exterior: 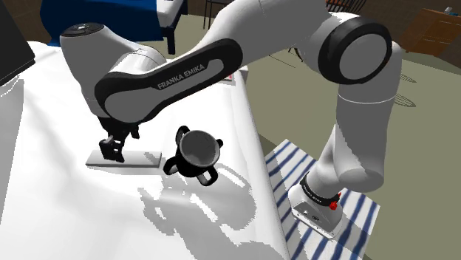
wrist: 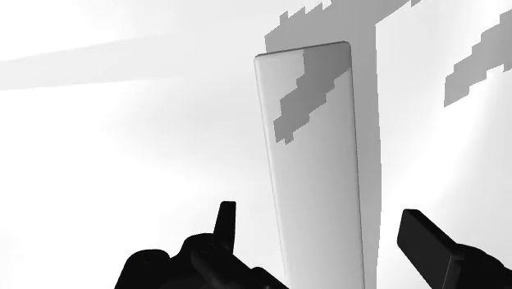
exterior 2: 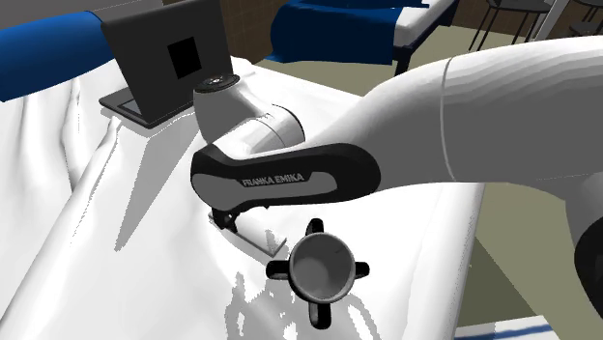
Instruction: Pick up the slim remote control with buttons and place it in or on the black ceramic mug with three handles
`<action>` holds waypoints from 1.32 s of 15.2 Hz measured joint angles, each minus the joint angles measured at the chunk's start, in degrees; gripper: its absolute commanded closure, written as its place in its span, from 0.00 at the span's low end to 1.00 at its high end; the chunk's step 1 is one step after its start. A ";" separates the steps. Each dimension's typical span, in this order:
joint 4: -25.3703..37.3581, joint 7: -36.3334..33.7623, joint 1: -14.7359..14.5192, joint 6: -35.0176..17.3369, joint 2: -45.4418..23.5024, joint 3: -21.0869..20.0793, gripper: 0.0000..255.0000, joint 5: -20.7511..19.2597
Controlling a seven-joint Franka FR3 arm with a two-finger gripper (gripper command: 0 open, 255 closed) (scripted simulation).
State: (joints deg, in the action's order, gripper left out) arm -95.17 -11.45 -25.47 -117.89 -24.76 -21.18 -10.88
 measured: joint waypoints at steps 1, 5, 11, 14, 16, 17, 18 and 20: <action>0.69 -0.08 -0.45 -0.23 -1.00 0.03 0.00 -0.51; 0.77 -0.56 -1.12 -2.08 -3.04 0.32 0.00 -1.50; -0.04 -0.95 -1.33 -4.30 -4.52 0.68 0.00 -2.17; -0.06 -0.96 -1.33 -4.34 -4.53 0.68 0.00 -2.18; -0.06 -0.96 -1.33 -4.34 -4.53 0.68 1.00 -2.18; -0.04 -0.96 -1.32 -4.34 -4.49 0.69 1.00 -2.18; -0.04 -0.96 -1.32 -4.34 -4.50 0.69 1.00 -2.18; -0.02 -0.95 -1.34 -4.33 -4.52 0.68 1.00 -2.19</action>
State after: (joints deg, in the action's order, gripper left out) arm -95.19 -12.40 -26.80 -122.21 -29.28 -20.50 -13.07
